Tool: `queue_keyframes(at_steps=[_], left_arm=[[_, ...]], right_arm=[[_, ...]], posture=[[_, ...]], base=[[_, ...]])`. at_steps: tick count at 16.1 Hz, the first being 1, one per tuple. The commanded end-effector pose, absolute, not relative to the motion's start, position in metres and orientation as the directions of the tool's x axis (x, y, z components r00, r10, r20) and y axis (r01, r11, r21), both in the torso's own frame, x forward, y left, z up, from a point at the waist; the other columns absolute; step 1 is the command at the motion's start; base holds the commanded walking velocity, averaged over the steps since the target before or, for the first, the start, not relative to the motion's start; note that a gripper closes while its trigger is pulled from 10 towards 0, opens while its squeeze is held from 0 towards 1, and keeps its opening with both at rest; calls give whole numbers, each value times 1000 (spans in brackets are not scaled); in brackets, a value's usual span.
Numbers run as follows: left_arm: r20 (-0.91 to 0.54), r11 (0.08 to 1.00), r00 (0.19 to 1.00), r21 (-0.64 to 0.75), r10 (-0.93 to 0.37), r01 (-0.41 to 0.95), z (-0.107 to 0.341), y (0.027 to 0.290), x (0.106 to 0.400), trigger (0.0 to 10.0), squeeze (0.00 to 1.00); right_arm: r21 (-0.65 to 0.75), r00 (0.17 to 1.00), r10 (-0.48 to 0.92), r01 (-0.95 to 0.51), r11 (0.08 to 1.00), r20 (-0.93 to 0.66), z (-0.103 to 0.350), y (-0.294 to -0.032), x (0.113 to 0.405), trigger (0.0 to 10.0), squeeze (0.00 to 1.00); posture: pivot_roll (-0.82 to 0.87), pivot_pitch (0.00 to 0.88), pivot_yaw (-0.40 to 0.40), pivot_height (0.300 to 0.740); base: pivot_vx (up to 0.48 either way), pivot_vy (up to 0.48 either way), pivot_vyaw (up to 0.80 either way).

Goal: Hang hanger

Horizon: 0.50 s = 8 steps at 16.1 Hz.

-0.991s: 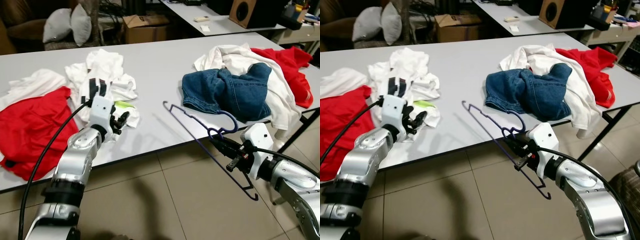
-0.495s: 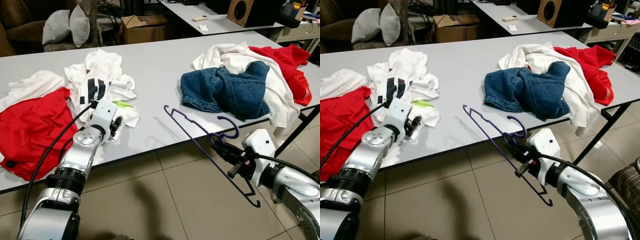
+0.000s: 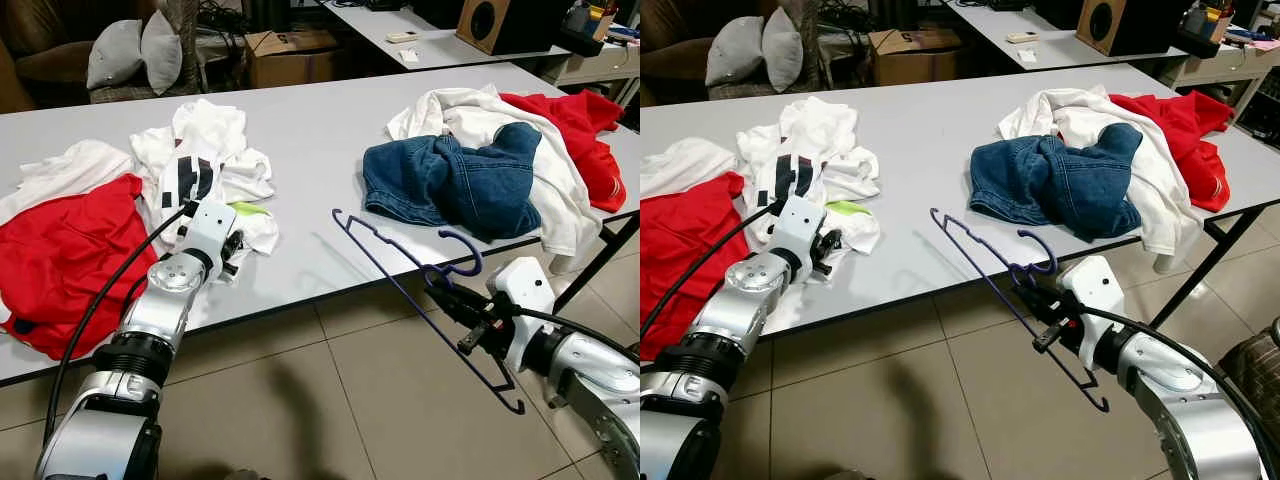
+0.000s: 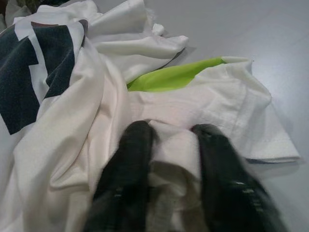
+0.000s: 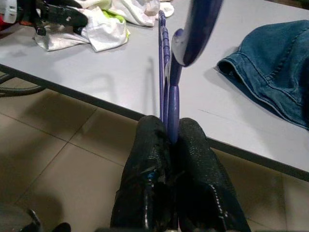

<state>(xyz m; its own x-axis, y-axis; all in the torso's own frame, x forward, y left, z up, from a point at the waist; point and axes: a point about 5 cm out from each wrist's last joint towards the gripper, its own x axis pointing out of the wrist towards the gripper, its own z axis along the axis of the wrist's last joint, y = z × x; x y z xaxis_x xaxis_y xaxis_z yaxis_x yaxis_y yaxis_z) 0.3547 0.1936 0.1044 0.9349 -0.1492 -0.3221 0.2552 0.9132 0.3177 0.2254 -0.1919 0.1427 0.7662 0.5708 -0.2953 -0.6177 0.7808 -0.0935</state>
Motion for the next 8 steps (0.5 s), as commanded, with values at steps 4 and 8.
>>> queue_keyframes(at_steps=[4,8], left_arm=[[-309,922,936,284,-170,261,106,192,356,0,0],[-293,933,938,247,-184,261,110,190,358,0,0]], right_arm=[[-149,820,498,-550,822,-281,148,-203,229,10000,0],[-160,845,463,-513,843,-269,150,-206,228,10000,0]], posture=[[-97,0,15,740],[-104,0,22,740]], base=[[0,0,0],[0,0,0]])
